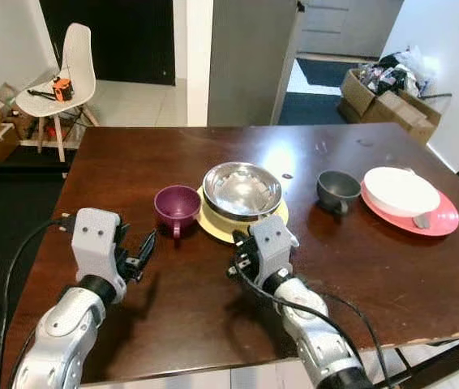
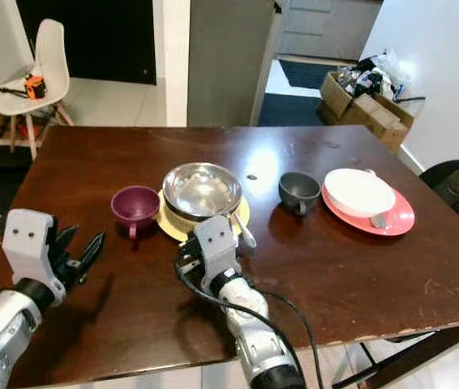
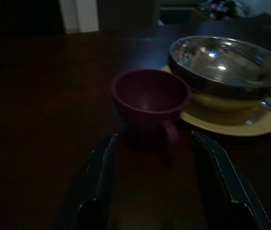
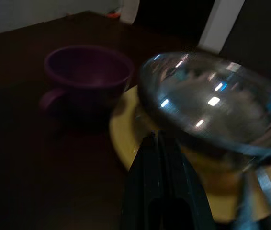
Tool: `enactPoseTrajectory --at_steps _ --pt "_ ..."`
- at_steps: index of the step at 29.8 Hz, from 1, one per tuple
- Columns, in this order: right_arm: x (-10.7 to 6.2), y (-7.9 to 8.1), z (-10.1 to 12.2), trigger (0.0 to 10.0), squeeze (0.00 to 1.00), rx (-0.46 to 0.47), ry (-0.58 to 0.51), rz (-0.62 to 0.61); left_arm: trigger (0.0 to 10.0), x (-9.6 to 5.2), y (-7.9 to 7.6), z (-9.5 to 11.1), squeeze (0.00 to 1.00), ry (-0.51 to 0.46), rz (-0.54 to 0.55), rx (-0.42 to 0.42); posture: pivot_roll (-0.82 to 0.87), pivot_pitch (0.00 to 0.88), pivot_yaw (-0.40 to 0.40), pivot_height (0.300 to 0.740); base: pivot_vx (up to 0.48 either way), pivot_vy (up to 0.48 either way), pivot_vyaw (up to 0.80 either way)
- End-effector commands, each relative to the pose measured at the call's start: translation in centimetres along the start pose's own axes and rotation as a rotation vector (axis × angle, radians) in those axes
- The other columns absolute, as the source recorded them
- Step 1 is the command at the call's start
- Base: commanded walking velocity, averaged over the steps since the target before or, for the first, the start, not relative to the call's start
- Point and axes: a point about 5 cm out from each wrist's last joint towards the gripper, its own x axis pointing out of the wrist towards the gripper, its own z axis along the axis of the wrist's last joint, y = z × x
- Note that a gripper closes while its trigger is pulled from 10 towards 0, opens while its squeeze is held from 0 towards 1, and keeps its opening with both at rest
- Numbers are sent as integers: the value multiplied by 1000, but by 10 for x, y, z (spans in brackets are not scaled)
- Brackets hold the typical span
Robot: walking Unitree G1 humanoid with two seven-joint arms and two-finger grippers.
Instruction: Setting the table
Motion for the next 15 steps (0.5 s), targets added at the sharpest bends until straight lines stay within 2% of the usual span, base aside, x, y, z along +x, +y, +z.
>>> enactPoseTrajectory --at_steps 1,3,4,5,7,10,15 --pt "2 1 -3 10000 0 -31 5 -1 10000 1 -4 2 0 6 -20 10 30 16 26 740 0 0 0" --pt "4 0 1 10000 0 -52 -15 -12 10000 5 -7 2 0 18 -34 33 37 19 28 740 0 0 0" --pt "4 -4 9 10000 875 -60 -60 -38 10000 8 -11 2 0 24 -54 49 32 21 32 740 0 0 0" --pt "3 -9 15 10000 1000 -75 -91 -68 10000 11 -13 1 0 29 -67 61 26 22 36 740 0 0 0" --pt "-3 -17 25 10000 1000 -67 -150 -100 10000 18 -20 2 0 35 -106 88 19 24 41 740 0 0 0" --pt "-8 -21 29 10000 1000 -61 -178 -129 10000 23 -23 3 0 29 -127 108 8 23 48 740 0 0 0" --pt "-20 -43 26 10000 1000 -65 -176 -262 10000 36 -34 9 0 7 -177 129 -2 22 57 740 0 0 0"
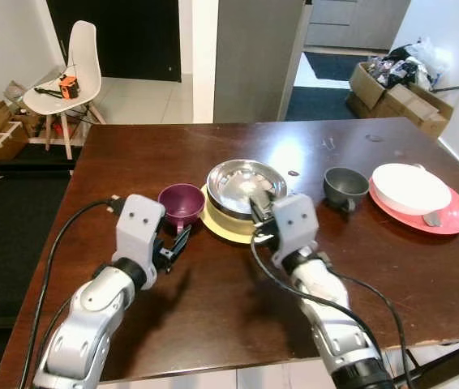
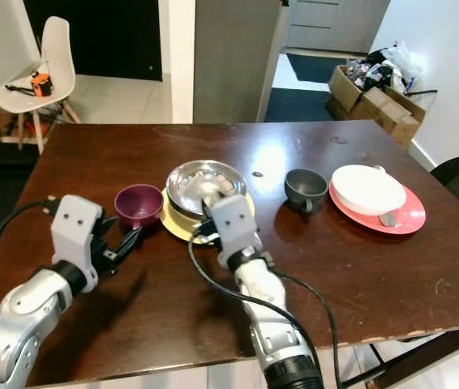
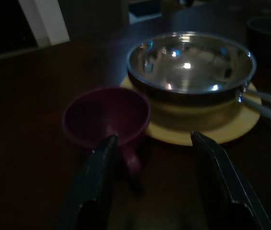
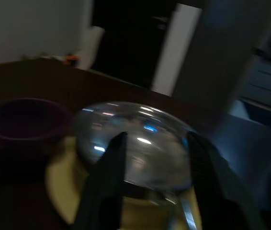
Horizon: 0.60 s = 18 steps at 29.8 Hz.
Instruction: Setting the table
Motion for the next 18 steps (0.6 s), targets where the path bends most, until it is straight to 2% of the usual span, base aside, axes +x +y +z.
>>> enactPoseTrajectory --at_steps 1,4,6,7,9,10,11,13,14,16,18 --pt "-4 -14 -6 10000 1000 13 23 -78 10000 5 -8 -3 0 12 -39 20 -5 21 61 740 0 0 0" --pt "-7 -30 -15 10000 1000 17 59 -154 10000 11 -13 -2 0 14 -59 32 -6 19 63 740 0 0 0" --pt "-8 -39 -23 10000 1000 70 105 -187 10000 15 -16 -4 0 21 -63 35 -9 16 65 740 0 0 0" --pt "-9 -41 -26 10000 588 91 126 -188 10000 16 -17 -4 0 21 -64 38 -9 14 63 740 0 0 0" --pt "-9 -43 -28 10000 588 102 139 -187 10000 17 -17 -4 0 20 -64 41 -9 14 63 740 0 0 0" --pt "-9 -44 -35 10000 0 148 191 -161 10000 18 -17 -3 0 18 -58 45 -8 13 64 740 0 0 0" --pt "-9 -44 -35 10000 0 148 191 -161 10000 18 -17 -3 0 18 -58 45 -8 13 64 740 0 0 0" --pt "-2 -50 -36 10000 0 281 215 -107 10000 16 -10 -1 0 13 -40 46 2 14 64 740 0 0 0" --pt "-2 -50 -36 10000 0 281 215 -107 10000 16 -10 -1 0 13 -40 46 2 14 64 740 0 0 0" --pt "15 -50 -25 10000 0 375 194 -43 10000 12 -5 1 0 0 -32 59 15 14 64 740 0 0 0" --pt "19 -51 -23 10000 0 382 197 -33 10000 11 -4 2 0 -6 -33 69 17 14 64 740 0 0 0"
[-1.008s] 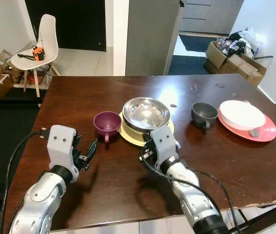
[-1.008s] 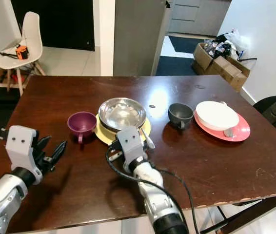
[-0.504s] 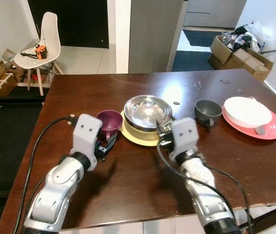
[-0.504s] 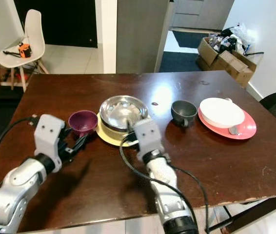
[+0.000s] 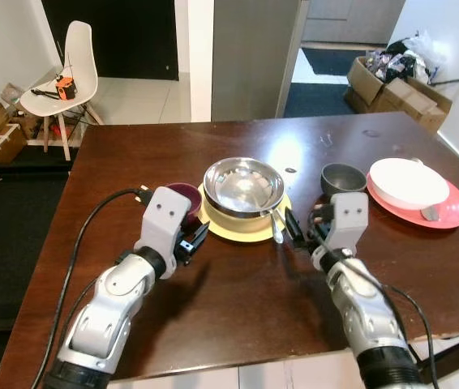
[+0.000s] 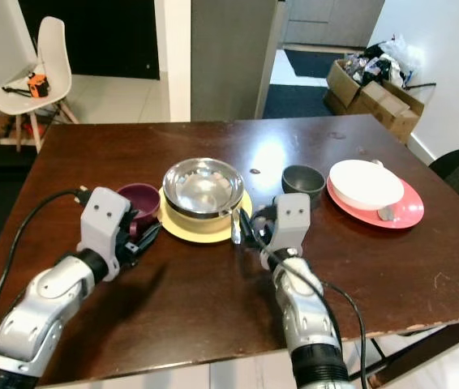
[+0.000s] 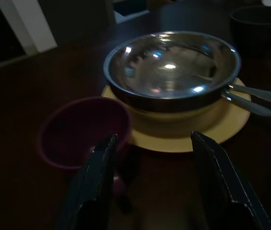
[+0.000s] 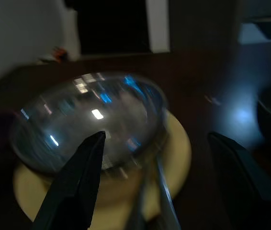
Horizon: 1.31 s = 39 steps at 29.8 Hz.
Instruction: Setting the table
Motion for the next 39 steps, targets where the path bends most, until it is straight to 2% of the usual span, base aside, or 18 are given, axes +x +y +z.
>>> enactPoseTrajectory --at_steps 1,3,6,8,10,11,12,13,15,16,21,27,32,36,39 --pt "4 -3 -4 10000 0 27 51 5 10000 -4 1 2 0 -18 -6 25 18 15 64 740 0 0 0" --pt "17 -7 -4 10000 0 13 125 -23 10000 -10 6 9 0 -43 -34 44 28 20 59 740 0 0 0" --pt "34 -10 6 10000 0 -8 178 -37 10000 -29 17 17 0 -46 -120 67 56 37 28 740 0 0 0" --pt "38 -20 6 10000 0 -7 248 -101 10000 -46 21 26 0 -44 -221 91 77 53 7 740 0 0 0" --pt "38 -23 7 10000 0 -10 256 -112 10000 -49 22 30 0 -47 -235 94 77 53 7 740 0 0 0" --pt "38 -29 9 10000 0 -24 260 -134 10000 -53 26 38 0 -66 -232 100 88 60 2 740 0 0 0" --pt "38 -29 9 10000 0 -24 260 -134 10000 -53 26 38 0 -66 -232 100 88 60 2 740 0 0 0" --pt "39 -34 13 10000 0 -30 260 -144 10000 -52 33 50 0 -98 -193 106 89 69 3 740 0 0 0" --pt "39 -36 14 10000 0 -25 262 -154 10000 -52 36 56 0 -115 -181 109 88 70 4 740 0 0 0" --pt "40 -39 15 10000 0 28 274 -161 10000 -51 37 63 0 -137 -175 110 87 76 4 740 0 0 0" --pt "41 -36 12 10000 0 64 318 -64 10000 -46 30 74 0 -170 -201 114 89 108 3 740 0 0 0" --pt "43 -27 9 10000 0 86 344 50 10000 -47 25 79 0 -170 -226 110 93 120 1 740 0 0 0" --pt "42 -21 -1 10000 0 101 402 71 10000 -47 21 78 0 -161 -219 92 106 141 -5 740 0 0 0" --pt "41 -16 -7 10000 0 18 430 108 10000 -50 16 74 0 -148 -214 82 110 145 -10 740 0 0 0" --pt "41 -17 -7 10000 0 18 424 96 10000 -51 14 72 0 -140 -199 59 108 146 -12 740 0 0 0"
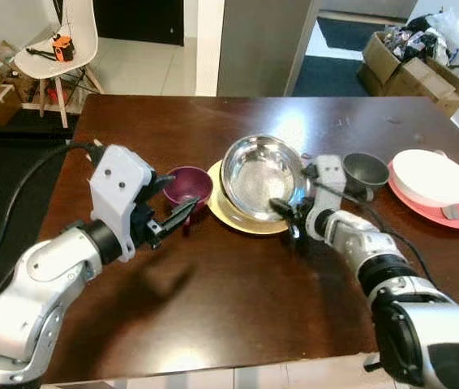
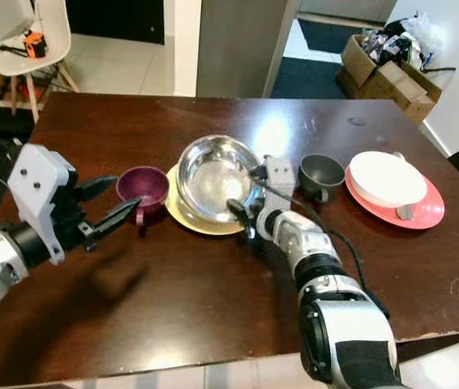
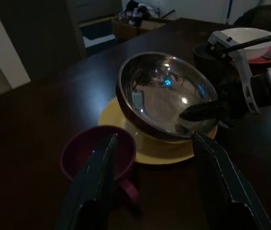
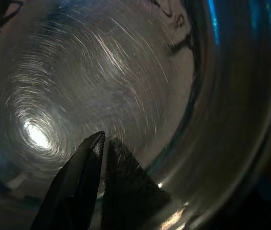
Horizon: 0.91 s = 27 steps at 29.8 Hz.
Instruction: Setting the table
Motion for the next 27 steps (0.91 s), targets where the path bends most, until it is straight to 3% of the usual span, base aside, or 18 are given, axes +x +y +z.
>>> enactPoseTrajectory --at_steps 1,4,5,7,8,12,15,22,27 --pt "-1 -4 -2 10000 0 27 -23 -14 10000 -1 -5 -3 0 12 -2 -20 106 146 -12 740 0 0 0" --pt "-4 -9 9 9922 0 80 -151 -35 10000 0 -7 -6 0 21 15 -16 106 144 -11 740 0 0 0" --pt "-5 -10 12 1804 0 87 -177 -39 10000 1 -7 -6 0 20 20 -20 107 142 -12 740 0 0 0" --pt "-5 -10 14 1804 0 90 -190 -40 10000 1 -7 -6 0 19 23 -24 107 141 -11 740 0 0 0" --pt "-6 -10 16 0 0 106 -215 -24 10000 1 -8 -6 0 18 26 -28 104 139 -11 740 0 0 0" --pt "-6 -8 19 0 0 176 -268 21 10000 2 -9 -8 0 19 33 -34 101 134 -12 740 0 0 0" --pt "-5 -4 13 0 0 259 -250 68 10000 4 -9 -8 0 18 40 -37 97 133 -12 740 0 0 0" --pt "-2 3 -11 0 0 242 -145 98 10000 5 -9 -9 0 18 51 -36 95 127 -13 740 0 0 0" --pt "-4 0 0 0 0 274 -248 96 10000 5 -10 -12 0 23 60 -36 96 122 -15 740 0 0 0"
